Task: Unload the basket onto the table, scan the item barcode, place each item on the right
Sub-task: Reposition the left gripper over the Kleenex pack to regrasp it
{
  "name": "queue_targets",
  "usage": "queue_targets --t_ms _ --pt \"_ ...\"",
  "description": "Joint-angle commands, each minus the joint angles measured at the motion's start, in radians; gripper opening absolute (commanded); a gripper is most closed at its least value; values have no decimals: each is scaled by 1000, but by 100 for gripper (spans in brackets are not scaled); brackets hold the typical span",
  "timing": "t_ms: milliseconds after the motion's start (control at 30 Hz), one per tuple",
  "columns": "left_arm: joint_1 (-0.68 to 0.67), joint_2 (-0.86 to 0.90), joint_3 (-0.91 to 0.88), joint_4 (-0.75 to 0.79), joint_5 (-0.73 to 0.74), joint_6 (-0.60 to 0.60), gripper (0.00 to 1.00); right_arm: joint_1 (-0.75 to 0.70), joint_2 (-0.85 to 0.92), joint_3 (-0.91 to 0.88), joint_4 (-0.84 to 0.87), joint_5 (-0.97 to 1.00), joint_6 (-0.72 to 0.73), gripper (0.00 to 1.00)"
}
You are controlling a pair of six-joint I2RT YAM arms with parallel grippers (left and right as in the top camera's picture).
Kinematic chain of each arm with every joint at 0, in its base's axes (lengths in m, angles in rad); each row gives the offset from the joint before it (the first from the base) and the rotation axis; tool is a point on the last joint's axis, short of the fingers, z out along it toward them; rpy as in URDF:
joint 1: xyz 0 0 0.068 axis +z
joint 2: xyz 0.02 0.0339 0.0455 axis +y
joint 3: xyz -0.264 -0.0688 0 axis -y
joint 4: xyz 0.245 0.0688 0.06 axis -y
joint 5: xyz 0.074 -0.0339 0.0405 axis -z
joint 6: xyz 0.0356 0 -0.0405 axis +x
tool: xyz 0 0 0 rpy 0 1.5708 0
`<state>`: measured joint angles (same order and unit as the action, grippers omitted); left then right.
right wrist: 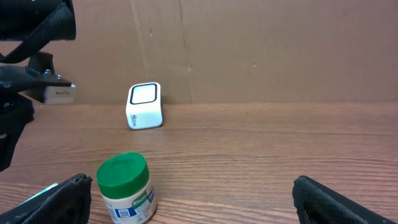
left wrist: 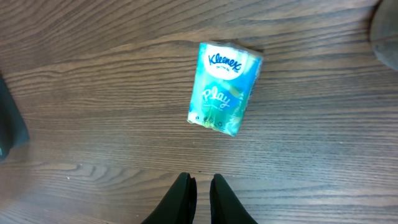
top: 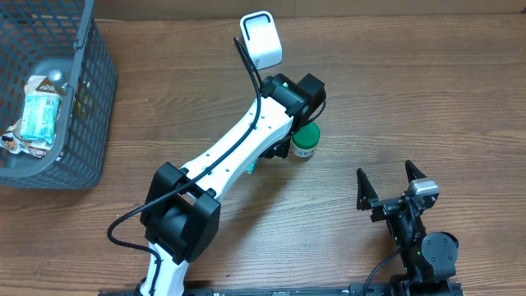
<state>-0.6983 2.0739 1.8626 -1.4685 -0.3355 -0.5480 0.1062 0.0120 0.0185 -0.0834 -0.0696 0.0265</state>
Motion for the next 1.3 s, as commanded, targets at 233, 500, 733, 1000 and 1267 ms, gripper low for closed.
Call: queue_targets --t_ms 233,500,733,1000,1267 --pt "14 -89 -11 53 24 32 10 5 -9 -11 3 13 -2 100" --pt "63 -262 -11 111 101 114 11 5 -9 -11 3 13 -2 100" --pt "92 -298 -67 132 111 114 11 5 -9 -11 3 13 -2 100" --pt "94 -301 -283 320 134 114 12 5 -9 -11 3 13 -2 100" --pt "93 -299 -389 452 183 119 14 5 -9 -11 3 13 -2 100"
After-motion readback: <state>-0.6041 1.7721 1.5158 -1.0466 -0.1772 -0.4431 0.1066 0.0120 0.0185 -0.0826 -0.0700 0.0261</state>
